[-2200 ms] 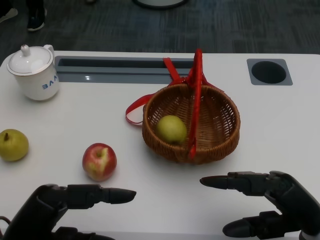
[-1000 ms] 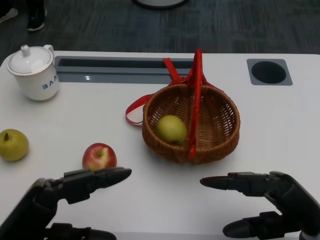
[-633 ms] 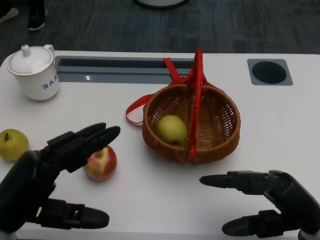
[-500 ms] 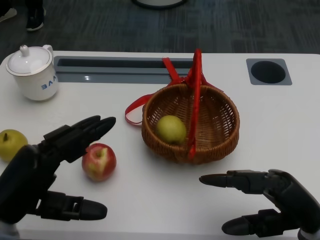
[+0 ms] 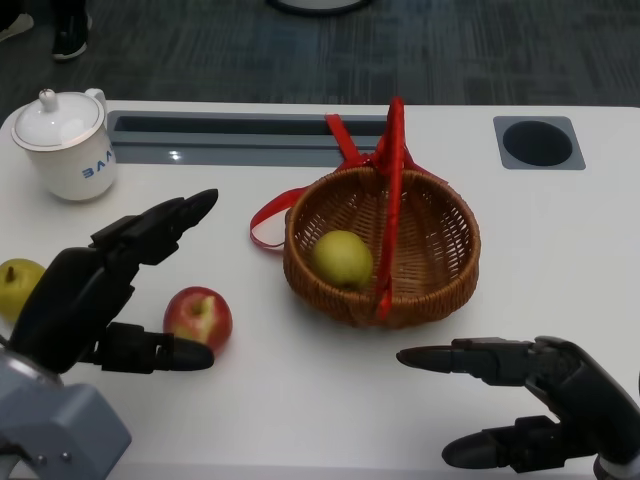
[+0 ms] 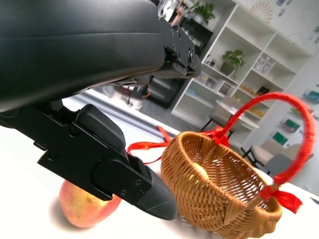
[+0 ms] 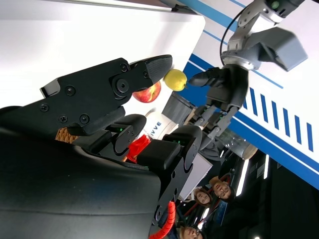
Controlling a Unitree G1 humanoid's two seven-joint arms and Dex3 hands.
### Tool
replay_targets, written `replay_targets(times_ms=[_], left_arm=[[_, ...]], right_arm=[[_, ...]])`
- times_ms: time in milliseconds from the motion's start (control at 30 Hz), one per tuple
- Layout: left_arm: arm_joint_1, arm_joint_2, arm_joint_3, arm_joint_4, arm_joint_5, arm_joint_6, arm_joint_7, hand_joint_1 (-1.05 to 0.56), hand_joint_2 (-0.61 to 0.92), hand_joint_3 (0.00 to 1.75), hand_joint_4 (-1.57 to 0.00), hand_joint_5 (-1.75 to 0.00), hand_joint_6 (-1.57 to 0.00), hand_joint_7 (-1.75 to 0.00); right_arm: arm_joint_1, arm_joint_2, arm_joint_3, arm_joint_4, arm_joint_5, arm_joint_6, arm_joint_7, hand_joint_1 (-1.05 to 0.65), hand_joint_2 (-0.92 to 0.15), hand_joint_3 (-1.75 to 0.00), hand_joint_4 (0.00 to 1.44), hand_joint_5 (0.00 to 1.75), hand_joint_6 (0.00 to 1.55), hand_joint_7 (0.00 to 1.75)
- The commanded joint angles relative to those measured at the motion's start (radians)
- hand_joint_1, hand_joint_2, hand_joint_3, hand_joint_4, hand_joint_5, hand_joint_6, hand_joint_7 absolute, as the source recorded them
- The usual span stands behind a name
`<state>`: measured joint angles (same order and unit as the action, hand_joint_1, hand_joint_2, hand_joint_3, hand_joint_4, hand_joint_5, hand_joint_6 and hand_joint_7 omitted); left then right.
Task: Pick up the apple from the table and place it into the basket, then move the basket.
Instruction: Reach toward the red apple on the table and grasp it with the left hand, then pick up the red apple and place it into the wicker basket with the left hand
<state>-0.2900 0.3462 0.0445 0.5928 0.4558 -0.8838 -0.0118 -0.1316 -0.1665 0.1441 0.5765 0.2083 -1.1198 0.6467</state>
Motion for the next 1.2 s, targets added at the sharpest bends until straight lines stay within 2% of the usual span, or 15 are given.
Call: replay_targets(times_ms=[33, 267, 667, 1000, 1200], left_arm=[[-0.07, 0.012, -0.044, 0.146, -0.002, -0.007, 0.035, -0.83, 0.68, 0.0, -0.24, 0.0, -0.22, -0.01], [-0.171, 0.013, -0.159, 0.36, 0.096, 0.001, 0.187, -0.87, 0.7, 0.01, -0.27, -0.02, -0.23, -0.01], [-0.276, -0.005, -0.286, 0.578, 0.136, 0.089, 0.3, -0.77, 0.66, 0.0, -0.29, -0.01, -0.23, -0.01], [-0.326, -0.031, -0.341, 0.669, 0.132, 0.172, 0.34, -0.75, 0.67, 0.0, -0.34, -0.02, -0.28, -0.02], [-0.34, -0.058, -0.334, 0.695, 0.098, 0.185, 0.311, -0.72, 0.65, 0.0, -0.37, -0.02, -0.32, -0.02]], right_arm=[[0.01, -0.01, -0.001, -0.015, 0.012, -0.005, -0.003, -0.39, -0.8, 0.0, 0.72, 0.0, 0.68, 0.0], [0.021, -0.017, 0.001, -0.026, 0.016, 0.002, 0.0, -0.39, -0.8, 0.0, 0.71, 0.0, 0.68, 0.0], [0.036, -0.019, 0.001, -0.044, 0.012, 0.007, -0.003, -0.39, -0.8, 0.0, 0.71, 0.0, 0.68, 0.0], [0.046, -0.017, 0.005, -0.055, 0.016, 0.009, -0.002, -0.38, -0.79, 0.0, 0.7, 0.0, 0.68, 0.0], [0.052, -0.018, 0.007, -0.061, 0.014, 0.015, -0.004, -0.38, -0.8, 0.0, 0.7, 0.0, 0.68, 0.0]])
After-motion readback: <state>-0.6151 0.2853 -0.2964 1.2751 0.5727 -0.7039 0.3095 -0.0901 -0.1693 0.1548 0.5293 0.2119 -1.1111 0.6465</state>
